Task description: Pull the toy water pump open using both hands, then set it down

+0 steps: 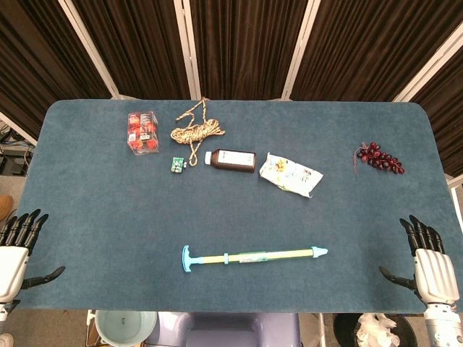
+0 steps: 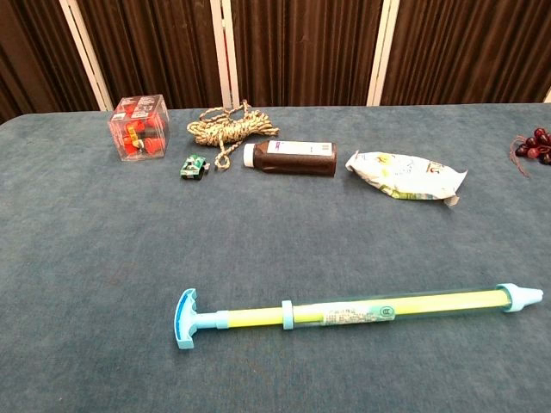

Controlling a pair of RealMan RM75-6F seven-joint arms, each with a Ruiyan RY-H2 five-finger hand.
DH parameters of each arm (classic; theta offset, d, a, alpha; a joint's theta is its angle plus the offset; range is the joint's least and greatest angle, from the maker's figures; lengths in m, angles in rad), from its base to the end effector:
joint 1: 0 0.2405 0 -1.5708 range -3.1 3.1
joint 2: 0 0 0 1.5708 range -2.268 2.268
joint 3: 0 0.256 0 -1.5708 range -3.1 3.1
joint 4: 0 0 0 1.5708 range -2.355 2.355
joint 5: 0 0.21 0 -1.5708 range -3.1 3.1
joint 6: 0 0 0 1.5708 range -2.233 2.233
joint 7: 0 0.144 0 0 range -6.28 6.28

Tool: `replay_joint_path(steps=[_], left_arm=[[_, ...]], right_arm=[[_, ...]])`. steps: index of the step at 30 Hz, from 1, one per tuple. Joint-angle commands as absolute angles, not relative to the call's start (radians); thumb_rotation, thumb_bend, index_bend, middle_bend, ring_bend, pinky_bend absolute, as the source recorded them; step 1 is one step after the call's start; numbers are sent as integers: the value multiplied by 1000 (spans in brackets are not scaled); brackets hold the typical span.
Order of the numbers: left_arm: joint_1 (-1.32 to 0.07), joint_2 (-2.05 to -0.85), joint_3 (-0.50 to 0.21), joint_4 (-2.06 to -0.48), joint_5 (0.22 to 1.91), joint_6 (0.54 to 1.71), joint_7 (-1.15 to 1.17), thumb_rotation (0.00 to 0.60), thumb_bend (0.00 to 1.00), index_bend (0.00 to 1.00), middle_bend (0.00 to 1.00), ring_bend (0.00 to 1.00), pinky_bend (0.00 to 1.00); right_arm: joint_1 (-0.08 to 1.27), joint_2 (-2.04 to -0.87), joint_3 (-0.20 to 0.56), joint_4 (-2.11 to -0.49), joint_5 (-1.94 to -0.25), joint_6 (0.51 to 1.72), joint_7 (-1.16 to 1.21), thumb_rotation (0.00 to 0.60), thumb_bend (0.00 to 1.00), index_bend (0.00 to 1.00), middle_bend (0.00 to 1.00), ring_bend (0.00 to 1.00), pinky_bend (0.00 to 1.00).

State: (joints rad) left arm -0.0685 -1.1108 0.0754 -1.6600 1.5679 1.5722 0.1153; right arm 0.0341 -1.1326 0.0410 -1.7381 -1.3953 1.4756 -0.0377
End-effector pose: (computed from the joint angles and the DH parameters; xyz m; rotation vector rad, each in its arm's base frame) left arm -0.3009 0.1488 0.1496 -1.4758 -0.8555 -0.8463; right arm -0.3079 -0.1608 0.1457 1.2536 -1.0728 0.8761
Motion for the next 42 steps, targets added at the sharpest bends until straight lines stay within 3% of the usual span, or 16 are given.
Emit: replay_joint_path(steps=[1, 12, 20, 26, 32, 42], left_arm=[[-68, -1110, 73, -1662, 1570, 1568, 114, 600, 67, 0, 0, 0, 0], [-86, -1116, 70, -1665, 1602, 1533, 109, 600, 67, 0, 0, 0, 0], [-196, -1107, 47, -1735, 1679, 1411, 146, 600, 67, 0, 0, 0, 0], [-306, -1123, 14, -1822, 1646, 1235, 185, 600, 67, 24, 0, 0, 0], [-406, -1222, -32, -1884, 1571, 1082, 347, 600, 74, 107, 0, 0, 0], [-513, -1458, -83, -1848, 1408, 973, 592, 600, 105, 160, 0, 0, 0]], right_arm=[[32, -1131, 41, -1739, -1398, 1477, -38, 600, 199, 78, 0, 0, 0], [18, -1117, 40, -1753, -1406, 1490, -31, 600, 199, 80, 0, 0, 0], [16, -1122, 46, -1754, -1392, 1487, -44, 600, 201, 82, 0, 0, 0], [15, -1118, 56, -1751, -1379, 1486, -40, 600, 203, 84, 0, 0, 0], [9, -1110, 59, -1754, -1383, 1492, -33, 600, 205, 84, 0, 0, 0], [4, -1102, 66, -1756, -1379, 1493, -25, 600, 208, 85, 0, 0, 0]])
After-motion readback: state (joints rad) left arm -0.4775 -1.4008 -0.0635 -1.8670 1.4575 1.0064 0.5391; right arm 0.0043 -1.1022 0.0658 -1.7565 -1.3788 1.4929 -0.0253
